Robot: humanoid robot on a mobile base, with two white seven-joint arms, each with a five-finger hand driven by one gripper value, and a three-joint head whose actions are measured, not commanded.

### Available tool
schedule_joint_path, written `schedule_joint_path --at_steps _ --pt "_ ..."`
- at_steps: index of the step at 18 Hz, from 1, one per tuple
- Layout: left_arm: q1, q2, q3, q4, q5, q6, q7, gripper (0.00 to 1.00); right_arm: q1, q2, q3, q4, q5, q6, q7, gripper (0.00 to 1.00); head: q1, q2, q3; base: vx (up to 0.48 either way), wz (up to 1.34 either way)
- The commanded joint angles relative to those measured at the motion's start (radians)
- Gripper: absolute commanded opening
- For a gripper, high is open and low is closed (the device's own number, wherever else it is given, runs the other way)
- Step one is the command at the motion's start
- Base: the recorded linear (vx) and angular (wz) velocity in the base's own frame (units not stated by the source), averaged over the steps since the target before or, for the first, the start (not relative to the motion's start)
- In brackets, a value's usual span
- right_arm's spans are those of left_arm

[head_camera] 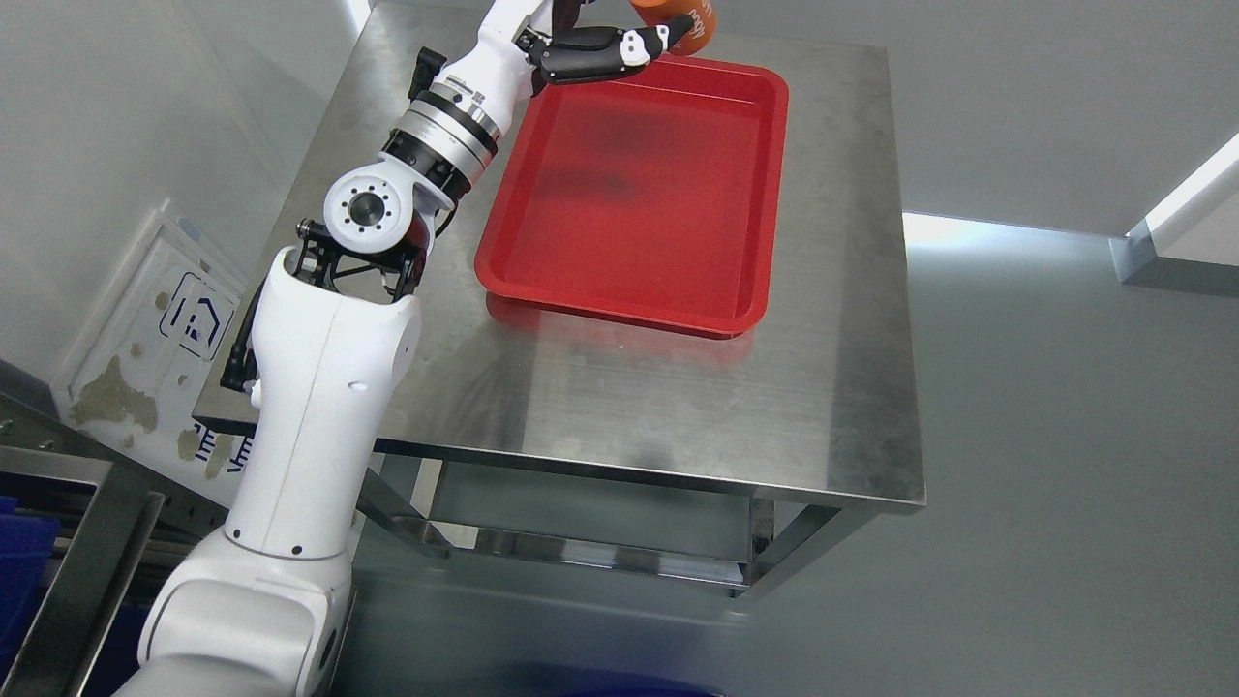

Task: Grab orange capacitor from left shelf to right desk
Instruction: 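Lower the orange bottle onto the red tray with the left hand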

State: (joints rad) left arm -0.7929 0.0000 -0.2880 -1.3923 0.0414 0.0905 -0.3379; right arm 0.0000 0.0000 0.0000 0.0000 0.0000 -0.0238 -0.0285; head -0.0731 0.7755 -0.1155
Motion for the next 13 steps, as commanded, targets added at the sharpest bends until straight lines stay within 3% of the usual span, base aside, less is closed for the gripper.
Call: schedule_joint_path --at_steps 1,7,13 --pt "-0.121 0.017 -0.08 0.444 -0.077 0.003 -0.038 0.09 0.02 -0.017 -0.012 -0.017 0.005 -0.001 -0.001 1.0 0.0 0.0 0.0 0.011 0.0" --pt "-0.103 0.017 -0.076 0.599 -0.118 -0.058 -0.036 0.09 0.02 -0.017 -0.012 -0.017 0.005 -0.001 -0.001 1.0 0.0 0.0 0.0 -0.005 0.0" --pt "-0.069 0.017 -0.034 0.613 -0.146 -0.077 -0.035 0.09 0.02 -0.017 -0.012 -0.017 0.005 -0.001 -0.001 1.0 0.0 0.0 0.0 -0.001 0.0"
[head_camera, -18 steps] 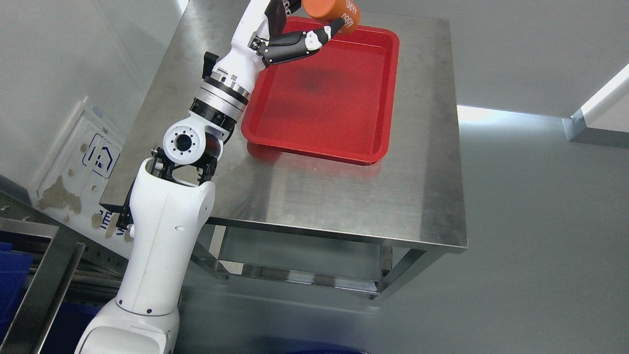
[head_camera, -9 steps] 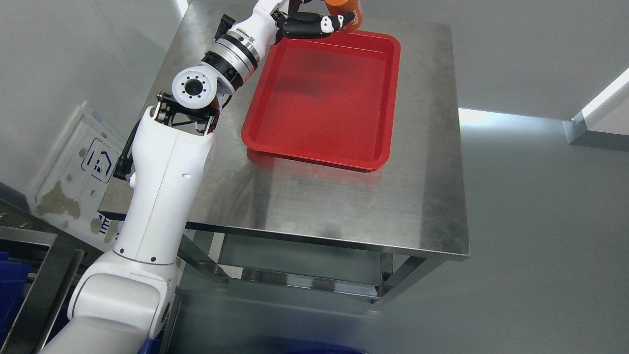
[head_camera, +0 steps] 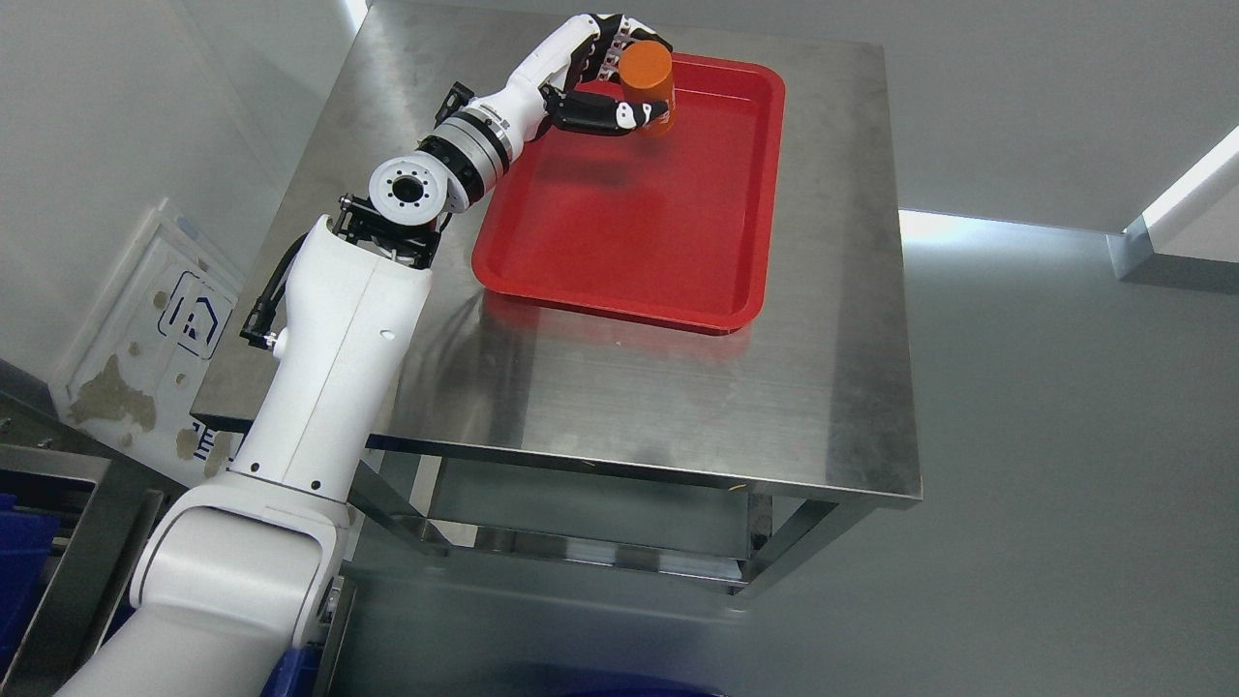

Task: Grab orange capacitor from left shelf to right desk
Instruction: 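Lower the orange bottle onto the red tray with the left hand, then open the left hand and lift it off the bottle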

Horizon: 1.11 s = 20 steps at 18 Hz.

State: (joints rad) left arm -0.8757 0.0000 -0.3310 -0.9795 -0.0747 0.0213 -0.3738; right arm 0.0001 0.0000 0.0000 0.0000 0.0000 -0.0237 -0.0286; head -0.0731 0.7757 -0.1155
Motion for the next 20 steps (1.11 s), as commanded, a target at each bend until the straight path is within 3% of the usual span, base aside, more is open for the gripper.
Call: schedule_joint_path --at_steps 1,6,9,11,20 --pt "0.015 0.018 0.01 0.202 -0.031 -0.008 0.004 0.1 0.02 -0.017 -0.012 -0.017 0.005 -0.001 -0.001 1.0 0.0 0.0 0.0 0.003 -0.02" --pt "0.009 0.018 0.056 0.202 -0.04 -0.006 0.003 0.17 0.02 -0.017 -0.012 -0.017 0.005 -0.001 -0.001 1.0 0.0 0.0 0.0 0.0 0.0" --pt "-0.025 0.018 0.072 0.194 -0.034 0.028 0.001 0.57 0.02 -0.017 -0.012 -0.017 0.005 -0.001 -0.001 1.0 0.0 0.0 0.0 0.0 0.0" --pt "-0.051 0.018 0.072 0.194 -0.002 0.054 -0.002 0.77 0.02 -0.017 -0.012 -0.017 0.005 -0.001 -0.001 1.0 0.0 0.0 0.0 0.0 0.0" --pt "-0.083 0.018 0.072 0.023 0.298 0.048 0.0 0.84 0.02 -0.017 -0.012 -0.017 0.005 -0.001 -0.001 1.0 0.0 0.0 0.0 0.0 0.0"
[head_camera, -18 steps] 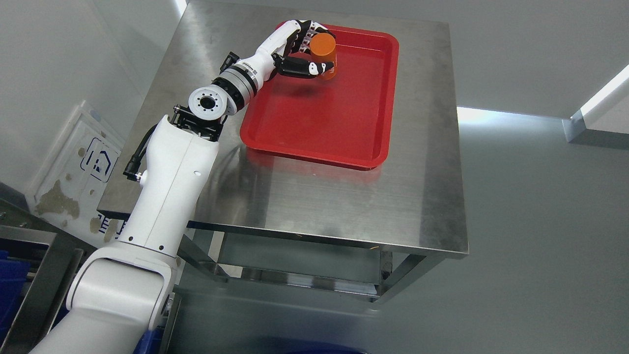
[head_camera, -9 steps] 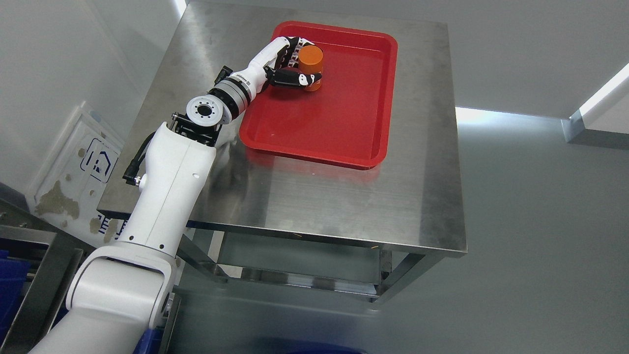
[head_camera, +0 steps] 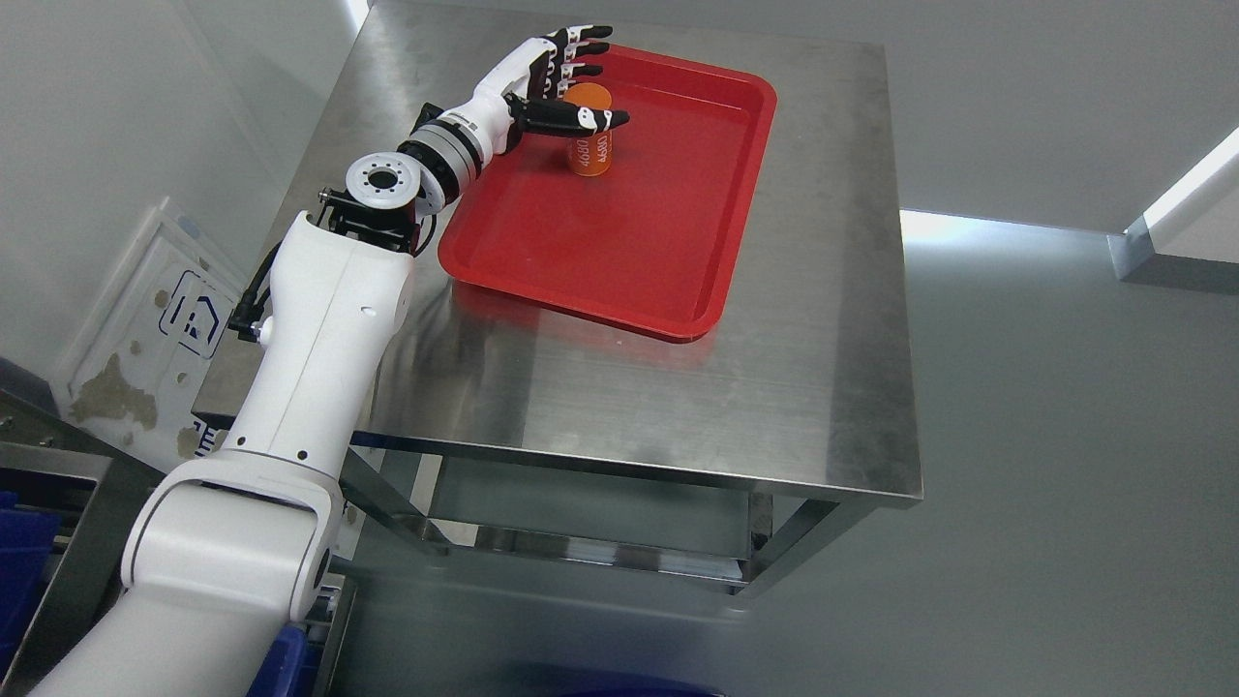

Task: Grab orange capacitor from left shelf to right desk
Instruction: 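Open the left hand and lift it off the bottle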

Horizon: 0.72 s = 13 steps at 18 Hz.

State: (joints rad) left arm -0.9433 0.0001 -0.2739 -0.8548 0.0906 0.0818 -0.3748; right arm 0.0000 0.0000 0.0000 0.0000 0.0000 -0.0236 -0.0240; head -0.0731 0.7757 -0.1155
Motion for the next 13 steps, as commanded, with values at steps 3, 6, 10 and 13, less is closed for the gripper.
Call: schedule_joint_path --at_steps 3,6,10,13 --pt "-0.015 0.017 0.073 -0.173 0.161 -0.031 0.013 0.97 0.02 -0.017 -0.012 -0.017 0.005 -0.001 -0.005 1.0 0.0 0.0 0.0 0.0 0.0" --pt "-0.012 0.017 0.191 -0.216 0.161 -0.072 0.107 1.0 0.02 -0.017 -0.012 -0.017 0.005 -0.001 -0.005 1.0 0.0 0.0 0.0 0.0 0.0" --pt "0.052 0.017 0.24 -0.268 0.159 -0.074 0.209 1.0 0.02 -0.017 -0.012 -0.017 0.005 -0.001 -0.005 1.0 0.0 0.0 0.0 0.0 0.0" --pt "0.19 0.017 0.23 -0.372 0.156 -0.071 0.208 1.0 0.02 -0.017 -0.012 -0.017 0.005 -0.001 -0.005 1.0 0.0 0.0 0.0 0.0 0.0"
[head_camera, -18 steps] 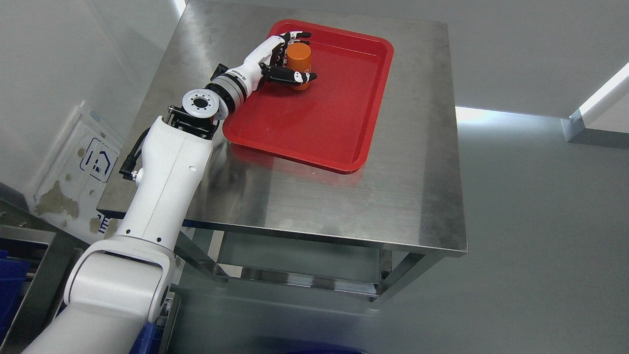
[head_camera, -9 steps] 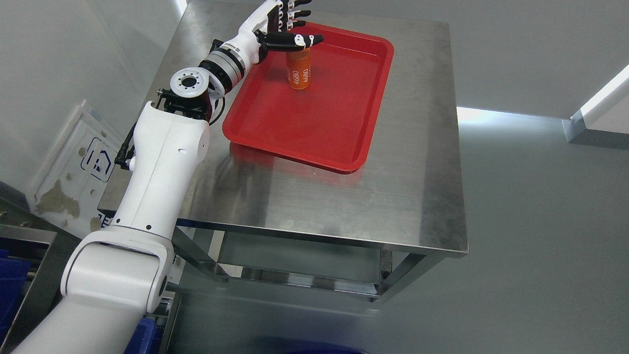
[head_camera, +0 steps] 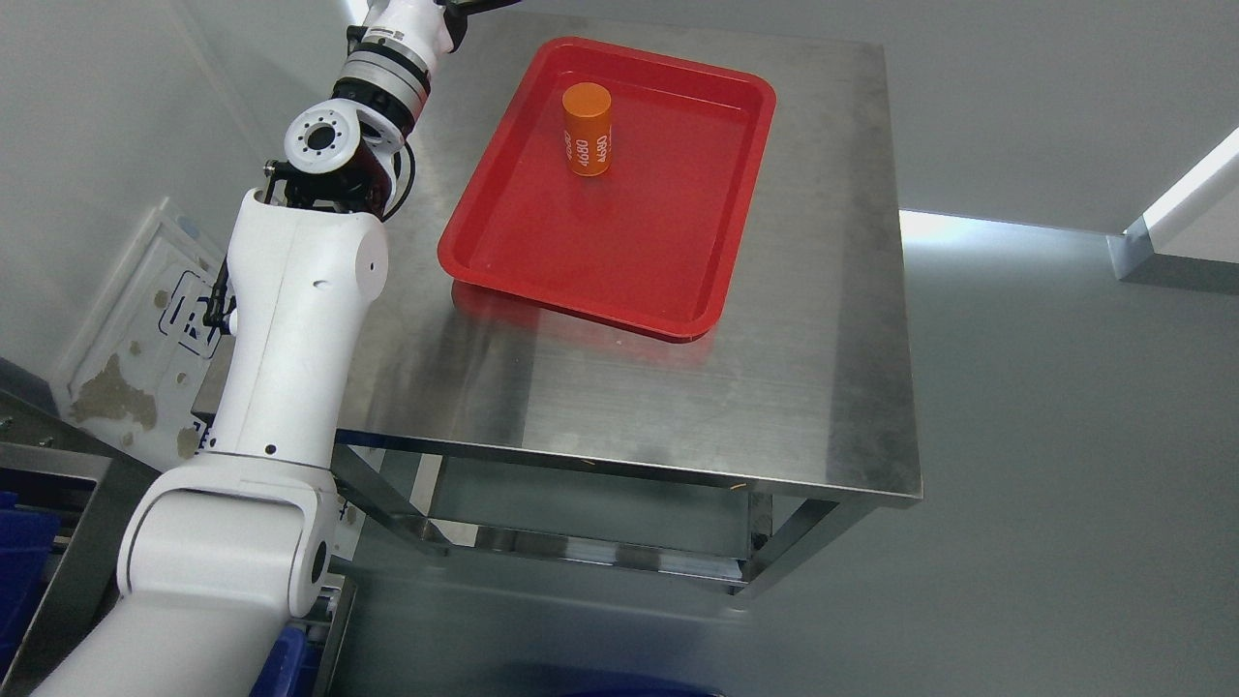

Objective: Grab orange capacitor from left shelf to right desk

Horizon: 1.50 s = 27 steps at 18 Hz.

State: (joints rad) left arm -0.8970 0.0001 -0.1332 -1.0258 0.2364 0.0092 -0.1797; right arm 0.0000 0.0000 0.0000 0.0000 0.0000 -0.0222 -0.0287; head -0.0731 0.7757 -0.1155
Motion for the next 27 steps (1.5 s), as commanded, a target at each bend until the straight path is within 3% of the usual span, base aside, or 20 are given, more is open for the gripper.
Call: schedule_joint_path --at_steps 1,7,27 --pt "0.183 0.017 0.086 -0.235 0.009 0.002 0.013 1.0 0.02 -0.017 -0.012 -0.017 0.005 -0.002 0.0 1.0 0.0 0.0 0.0 0.0 0.0" --pt "0.319 0.038 0.087 -0.315 -0.025 -0.003 0.008 1.0 0.02 -0.017 -0.012 -0.017 0.005 -0.002 0.0 1.0 0.0 0.0 0.0 0.0 0.0" --pt "0.366 0.026 0.087 -0.327 -0.031 -0.012 0.009 1.0 0.02 -0.017 -0.012 -0.017 0.005 -0.002 0.0 1.0 0.0 0.0 0.0 0.0 0.0"
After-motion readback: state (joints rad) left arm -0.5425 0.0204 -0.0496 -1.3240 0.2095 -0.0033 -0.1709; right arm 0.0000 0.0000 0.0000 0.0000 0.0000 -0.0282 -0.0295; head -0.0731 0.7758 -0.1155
